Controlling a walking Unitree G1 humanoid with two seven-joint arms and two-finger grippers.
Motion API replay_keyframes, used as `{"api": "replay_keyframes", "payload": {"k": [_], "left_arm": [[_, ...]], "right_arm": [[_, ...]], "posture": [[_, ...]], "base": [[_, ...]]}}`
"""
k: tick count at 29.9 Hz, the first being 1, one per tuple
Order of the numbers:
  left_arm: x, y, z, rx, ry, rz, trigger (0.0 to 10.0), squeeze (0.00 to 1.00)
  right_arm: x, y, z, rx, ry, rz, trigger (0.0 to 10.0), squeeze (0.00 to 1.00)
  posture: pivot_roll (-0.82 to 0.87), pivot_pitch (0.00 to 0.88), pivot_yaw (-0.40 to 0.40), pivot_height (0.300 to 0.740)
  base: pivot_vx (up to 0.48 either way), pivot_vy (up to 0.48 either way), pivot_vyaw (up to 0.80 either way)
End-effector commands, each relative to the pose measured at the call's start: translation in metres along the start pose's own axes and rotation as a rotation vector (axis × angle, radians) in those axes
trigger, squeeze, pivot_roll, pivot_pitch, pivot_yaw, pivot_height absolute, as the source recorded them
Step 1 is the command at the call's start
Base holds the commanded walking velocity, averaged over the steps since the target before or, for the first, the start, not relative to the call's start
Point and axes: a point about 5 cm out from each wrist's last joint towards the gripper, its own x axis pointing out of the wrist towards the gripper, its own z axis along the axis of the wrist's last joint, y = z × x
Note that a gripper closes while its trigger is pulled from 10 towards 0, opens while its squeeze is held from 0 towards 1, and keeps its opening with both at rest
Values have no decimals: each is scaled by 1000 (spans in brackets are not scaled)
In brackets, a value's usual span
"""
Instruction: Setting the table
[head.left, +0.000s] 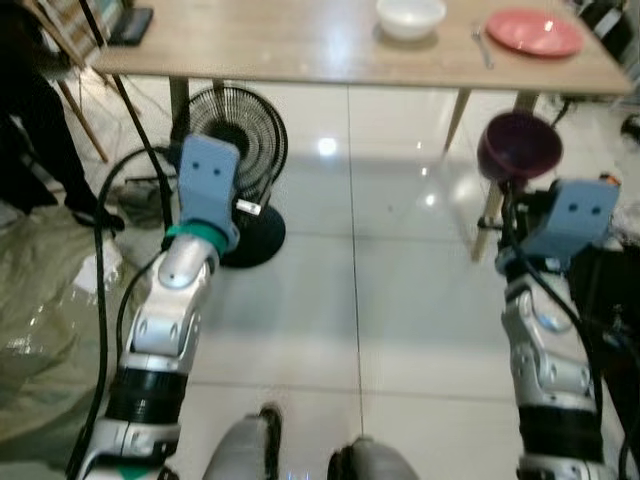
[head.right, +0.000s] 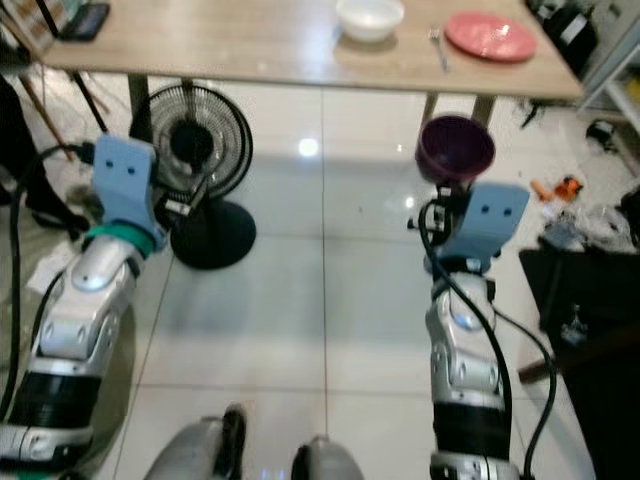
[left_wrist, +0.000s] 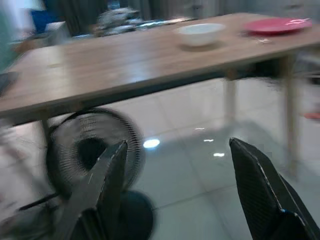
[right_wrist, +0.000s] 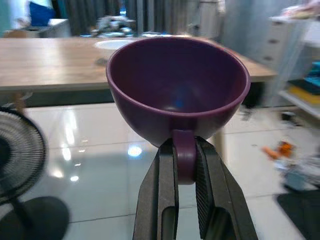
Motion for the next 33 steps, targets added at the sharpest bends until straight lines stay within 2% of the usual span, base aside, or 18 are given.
{"api": "replay_keyframes", "payload": {"k": [1,7,27,33], "left_arm": [[-2,3,-4,3,15,7,10000,0],[-1,3,-4,-2,14,7,10000,0],[-1,1,-3,-13,10,-6,10000,0],[-1,1,-3,-10,12,-5,10000,0]], "right_arm": [[-2,0,-1,4,5,-4,10000,0],[-2,0,-2,5,9,-2,10000,0],[-2,1,-3,27,21,4,10000,0],[-1,1,-3,27,21,4,10000,0]], "posture": [[27,44,12,740],[27,45,11,740],[29,42,13,740],[28,38,13,740]], "base": [[0,0,0],[0,0,0],[0,0,-800],[0,0,0]]}}
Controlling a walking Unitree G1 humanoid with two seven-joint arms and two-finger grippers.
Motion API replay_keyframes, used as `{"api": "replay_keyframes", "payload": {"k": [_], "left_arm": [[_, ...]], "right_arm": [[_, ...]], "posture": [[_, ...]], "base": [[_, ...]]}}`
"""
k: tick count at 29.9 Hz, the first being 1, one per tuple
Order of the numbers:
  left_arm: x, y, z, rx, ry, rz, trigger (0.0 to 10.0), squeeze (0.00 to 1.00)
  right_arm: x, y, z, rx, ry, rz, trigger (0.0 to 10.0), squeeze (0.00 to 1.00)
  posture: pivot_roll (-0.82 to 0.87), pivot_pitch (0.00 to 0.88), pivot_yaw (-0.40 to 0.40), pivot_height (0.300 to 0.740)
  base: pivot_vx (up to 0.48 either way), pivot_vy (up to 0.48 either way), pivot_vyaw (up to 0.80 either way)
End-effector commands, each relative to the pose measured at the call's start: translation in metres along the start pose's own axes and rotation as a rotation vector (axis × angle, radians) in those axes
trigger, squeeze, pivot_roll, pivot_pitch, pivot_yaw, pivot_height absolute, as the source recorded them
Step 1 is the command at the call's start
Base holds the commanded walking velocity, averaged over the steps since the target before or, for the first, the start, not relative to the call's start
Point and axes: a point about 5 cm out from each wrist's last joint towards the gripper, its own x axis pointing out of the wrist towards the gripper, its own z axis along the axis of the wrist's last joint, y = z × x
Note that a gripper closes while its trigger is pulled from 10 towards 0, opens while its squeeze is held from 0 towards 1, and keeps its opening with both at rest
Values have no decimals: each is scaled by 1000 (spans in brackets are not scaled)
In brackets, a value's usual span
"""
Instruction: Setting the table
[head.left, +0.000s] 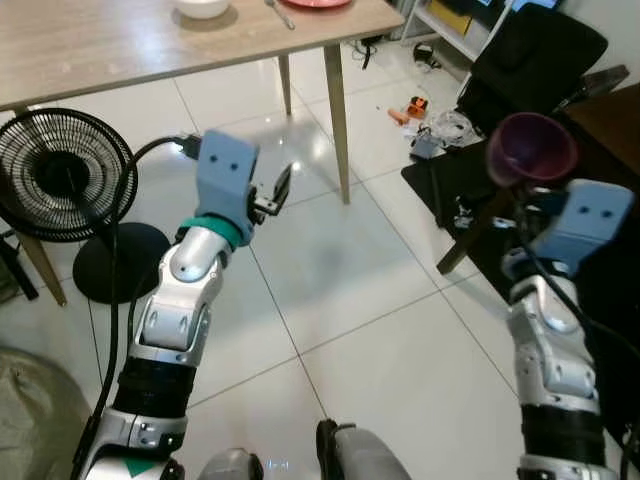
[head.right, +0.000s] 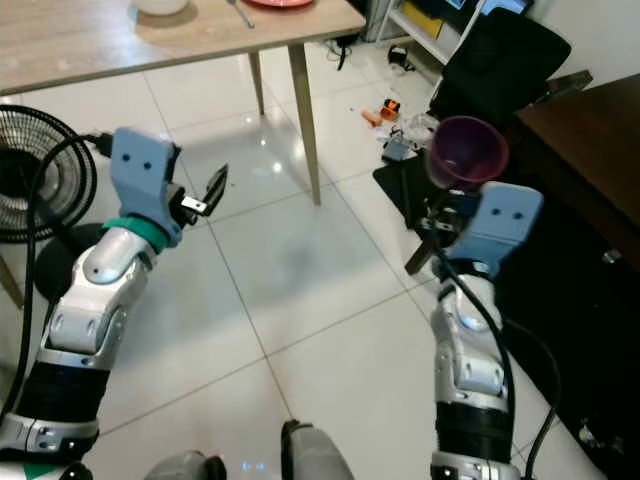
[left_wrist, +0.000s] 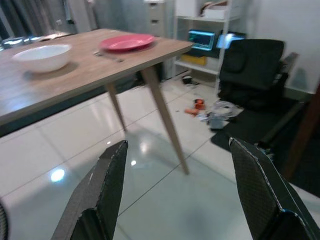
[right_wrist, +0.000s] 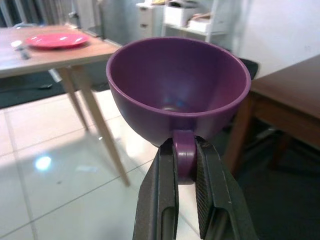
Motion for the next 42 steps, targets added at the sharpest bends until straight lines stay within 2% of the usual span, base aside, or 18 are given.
{"api": "replay_keyframes", "payload": {"k": [1,42], "left_arm": [[-2,-1,-6,-7,20,0,10000,0],[3,1,-1,8,3,5,10000,0]], "right_arm": [[-1,1,-1,2,6,5,10000,0],[4,3,4,-5,-15,9,10000,0]], "posture": [[28,38,13,740],[32,24,14,740]], "base": [[0,0,0],[0,0,-800]]}}
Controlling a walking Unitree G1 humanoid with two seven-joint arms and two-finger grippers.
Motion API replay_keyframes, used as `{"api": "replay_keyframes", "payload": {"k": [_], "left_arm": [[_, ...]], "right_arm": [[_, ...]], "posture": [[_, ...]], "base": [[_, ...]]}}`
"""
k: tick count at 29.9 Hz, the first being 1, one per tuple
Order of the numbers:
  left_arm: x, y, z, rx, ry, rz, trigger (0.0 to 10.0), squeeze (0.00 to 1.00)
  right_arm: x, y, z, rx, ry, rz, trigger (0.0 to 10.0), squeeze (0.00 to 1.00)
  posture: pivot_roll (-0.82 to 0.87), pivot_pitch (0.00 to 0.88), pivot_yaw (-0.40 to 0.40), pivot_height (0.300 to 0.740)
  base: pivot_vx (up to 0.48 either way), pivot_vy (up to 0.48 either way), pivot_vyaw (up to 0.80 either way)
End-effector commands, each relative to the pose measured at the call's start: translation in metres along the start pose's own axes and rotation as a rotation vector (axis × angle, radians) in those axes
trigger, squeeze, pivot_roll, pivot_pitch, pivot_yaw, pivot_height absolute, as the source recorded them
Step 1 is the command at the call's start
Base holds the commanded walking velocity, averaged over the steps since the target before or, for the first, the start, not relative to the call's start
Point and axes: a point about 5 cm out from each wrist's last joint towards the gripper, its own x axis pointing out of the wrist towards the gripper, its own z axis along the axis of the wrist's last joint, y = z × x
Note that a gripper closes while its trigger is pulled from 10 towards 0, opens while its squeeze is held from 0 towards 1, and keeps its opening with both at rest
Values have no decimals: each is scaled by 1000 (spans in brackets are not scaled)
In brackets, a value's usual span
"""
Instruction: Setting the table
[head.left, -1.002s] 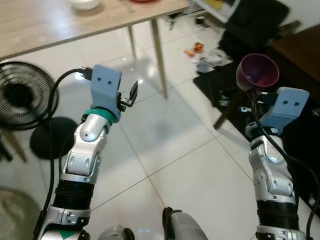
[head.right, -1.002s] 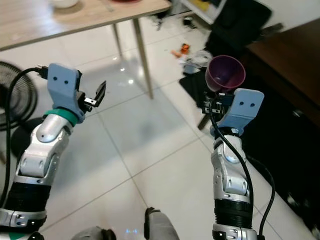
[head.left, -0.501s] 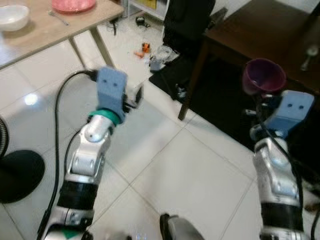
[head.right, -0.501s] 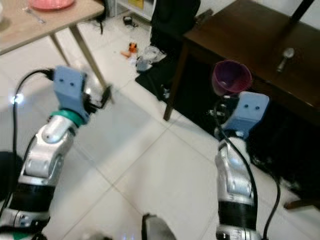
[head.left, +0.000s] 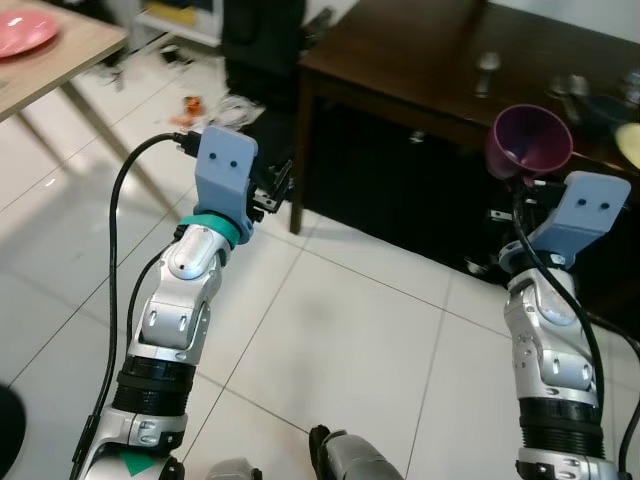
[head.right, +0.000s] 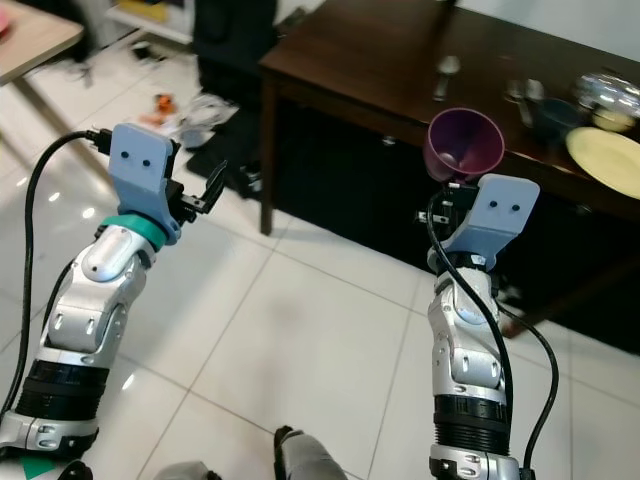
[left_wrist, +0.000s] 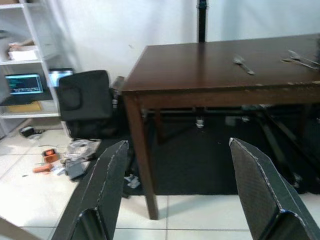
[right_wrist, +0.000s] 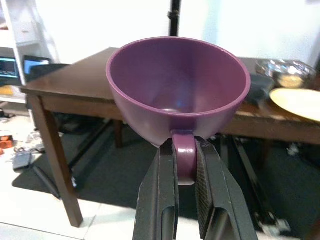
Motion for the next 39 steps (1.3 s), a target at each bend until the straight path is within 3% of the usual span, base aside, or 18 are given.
{"api": "replay_keyframes", "payload": {"k": [1,9,12,16,39], "left_arm": [[0,-1,-4,-3,14,0,10000,0],[1,1,-2,16,1,11,10000,0],[3,6,-3,48,3,55,10000,0],[4,8,-3,63,4,70,10000,0],[6,5,-3,68,-2,50,10000,0]], "right_arm": [[0,0,1,-7,-5,3,10000,0],[0,6,3,-5,-18,43,10000,0],[0,21,9,0,-47,127,10000,0],[1,28,12,6,-58,149,10000,0],[5,26,10,13,-45,114,10000,0]], "posture": [[32,24,14,740],[32,23,16,740],[33,21,16,740],[35,20,15,740],[38,20,18,740]], "base": [[0,0,-800],[118,0,-800],[451,0,0],[457,0,0],[456,0,0]]}}
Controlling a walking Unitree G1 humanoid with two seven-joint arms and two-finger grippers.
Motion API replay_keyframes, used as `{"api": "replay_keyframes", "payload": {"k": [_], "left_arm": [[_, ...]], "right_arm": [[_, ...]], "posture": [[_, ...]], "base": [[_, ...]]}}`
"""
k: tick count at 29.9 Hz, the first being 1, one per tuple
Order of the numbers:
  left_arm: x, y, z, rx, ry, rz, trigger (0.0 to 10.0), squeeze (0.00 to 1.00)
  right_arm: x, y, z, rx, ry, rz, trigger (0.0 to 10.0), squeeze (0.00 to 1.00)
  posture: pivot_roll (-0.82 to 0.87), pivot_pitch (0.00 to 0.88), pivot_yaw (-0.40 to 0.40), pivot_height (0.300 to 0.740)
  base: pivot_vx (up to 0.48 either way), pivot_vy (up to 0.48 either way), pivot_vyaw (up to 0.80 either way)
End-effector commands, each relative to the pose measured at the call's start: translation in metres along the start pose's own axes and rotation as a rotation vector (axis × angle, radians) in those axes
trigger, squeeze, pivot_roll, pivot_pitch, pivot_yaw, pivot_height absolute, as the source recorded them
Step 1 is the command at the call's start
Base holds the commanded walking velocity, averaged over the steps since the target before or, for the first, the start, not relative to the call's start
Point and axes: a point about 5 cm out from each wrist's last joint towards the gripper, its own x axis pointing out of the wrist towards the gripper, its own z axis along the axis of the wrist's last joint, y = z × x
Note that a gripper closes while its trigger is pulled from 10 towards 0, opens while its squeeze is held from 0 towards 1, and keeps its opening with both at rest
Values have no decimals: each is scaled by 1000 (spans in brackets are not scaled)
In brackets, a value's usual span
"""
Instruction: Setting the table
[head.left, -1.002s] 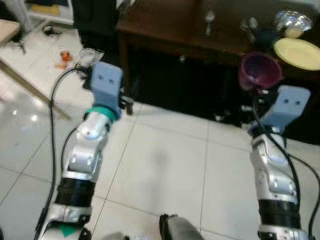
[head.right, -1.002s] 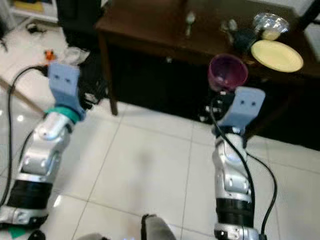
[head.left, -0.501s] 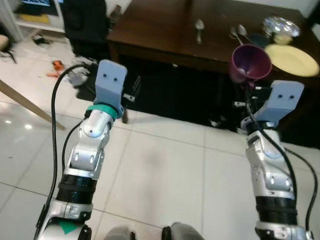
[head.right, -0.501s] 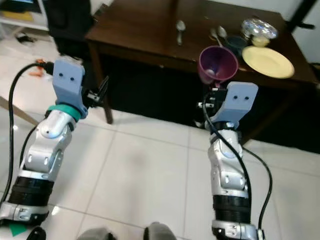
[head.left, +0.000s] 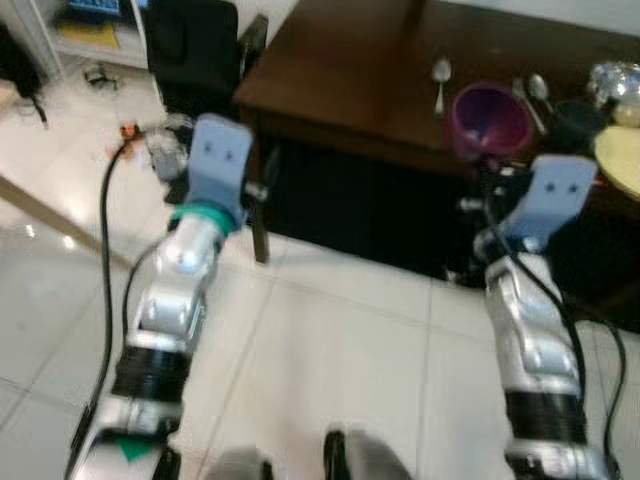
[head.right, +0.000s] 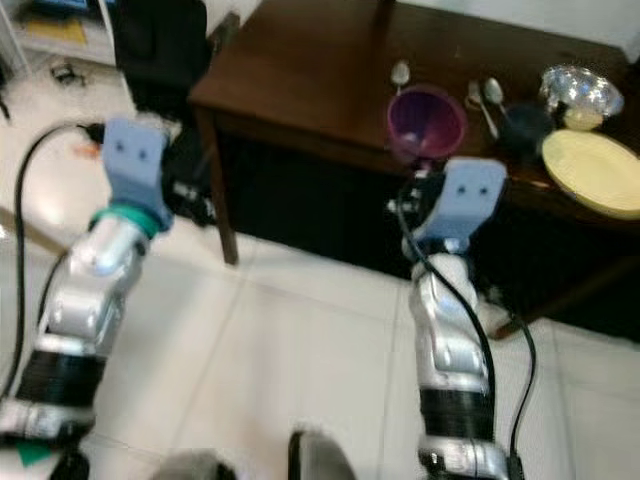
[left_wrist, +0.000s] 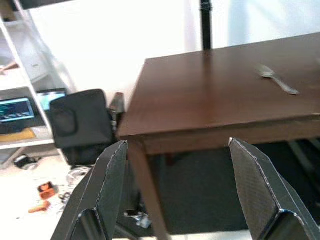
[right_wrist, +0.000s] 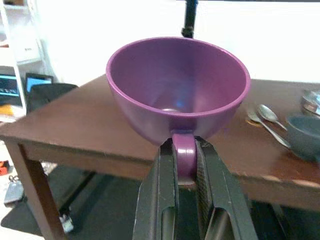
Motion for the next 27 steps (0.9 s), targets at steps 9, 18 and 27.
{"api": "replay_keyframes", "payload": {"k": [9,18,27], "left_arm": [[-1,0,-5,5,15,-9,10000,0],[-1,-1,-5,6,16,-23,10000,0],[-2,-4,-6,0,20,-55,10000,0]], "right_arm": [[0,2,-2,-8,2,-2,10000,0],[2,0,-3,-11,18,-10,10000,0],[1,-3,-5,-31,27,-37,10000,0]], "posture": [[38,19,19,740],[38,24,17,740],[37,25,21,740]], "base": [[454,0,-210],[455,0,-533],[454,0,-444]]}}
